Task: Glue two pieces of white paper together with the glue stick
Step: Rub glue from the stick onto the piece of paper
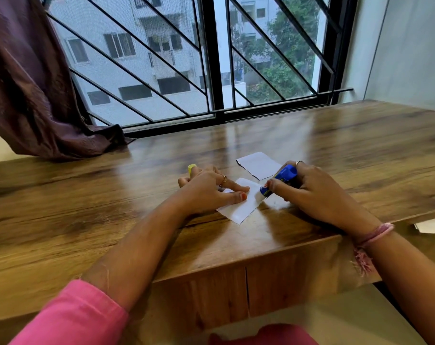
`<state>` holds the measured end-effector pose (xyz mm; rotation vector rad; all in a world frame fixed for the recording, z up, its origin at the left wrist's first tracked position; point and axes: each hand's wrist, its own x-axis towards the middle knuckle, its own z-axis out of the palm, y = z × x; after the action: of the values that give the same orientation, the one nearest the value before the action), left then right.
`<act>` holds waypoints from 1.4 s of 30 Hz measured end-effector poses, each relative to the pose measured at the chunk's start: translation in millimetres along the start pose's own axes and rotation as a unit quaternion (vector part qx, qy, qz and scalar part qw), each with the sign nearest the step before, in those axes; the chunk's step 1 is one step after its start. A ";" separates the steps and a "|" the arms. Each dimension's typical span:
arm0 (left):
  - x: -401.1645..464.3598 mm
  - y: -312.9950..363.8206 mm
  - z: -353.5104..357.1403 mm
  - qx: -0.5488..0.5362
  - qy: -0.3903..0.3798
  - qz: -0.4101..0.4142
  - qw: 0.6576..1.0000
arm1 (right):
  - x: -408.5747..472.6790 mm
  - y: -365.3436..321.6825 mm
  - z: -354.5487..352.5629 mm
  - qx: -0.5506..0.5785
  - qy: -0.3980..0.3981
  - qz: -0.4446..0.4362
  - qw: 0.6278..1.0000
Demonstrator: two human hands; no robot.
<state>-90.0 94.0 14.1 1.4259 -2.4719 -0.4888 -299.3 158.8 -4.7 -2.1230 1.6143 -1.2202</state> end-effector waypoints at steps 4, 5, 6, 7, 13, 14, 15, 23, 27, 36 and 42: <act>-0.3 -0.1 -0.6 -0.012 -0.002 0.003 1.000 | -3.5 -1.7 0.1 0.006 -0.025 -0.027 0.999; -0.6 -0.1 -0.7 -0.014 -0.003 0.004 1.000 | -3.2 -1.1 -0.1 0.007 -0.018 -0.026 0.999; -1.2 0.2 -0.7 -0.012 -0.002 0.004 1.000 | -2.7 -0.5 0.1 0.005 -0.007 -0.025 1.000; -1.7 0.8 -0.7 -0.008 -0.001 0.005 1.000 | -1.8 -0.4 0.7 0.000 0.003 -0.025 1.000; -0.8 0.6 -0.4 -0.016 0.002 0.010 1.000 | -3.5 -1.1 0.4 0.004 -0.021 -0.053 0.998; -0.5 -0.1 -0.3 -0.016 0.003 0.010 1.000 | -2.8 -1.2 0.1 0.002 -0.016 -0.051 0.999; -0.5 -0.5 0.0 -0.014 0.004 0.010 1.000 | -2.3 -1.5 0.0 0.001 -0.013 -0.050 0.999; 0.4 -1.0 0.6 -0.017 0.005 0.009 1.000 | -2.9 -1.0 -0.2 0.016 -0.034 -0.050 0.998; 0.5 -0.9 0.7 -0.012 0.003 0.014 1.000 | -3.8 -2.9 -0.1 0.020 -0.060 -0.057 0.996; 2.4 -3.3 1.3 -0.007 0.007 0.013 1.000 | -4.6 -6.9 -1.2 0.019 -0.081 -0.055 0.995; 1.9 -3.1 1.0 -0.003 0.007 0.009 1.000 | -6.0 -11.2 -0.7 0.019 -0.086 -0.057 0.994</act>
<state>-88.9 91.0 12.0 1.3988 -2.4678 -0.4788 -292.2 168.5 -0.4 -2.2556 1.4052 -1.0559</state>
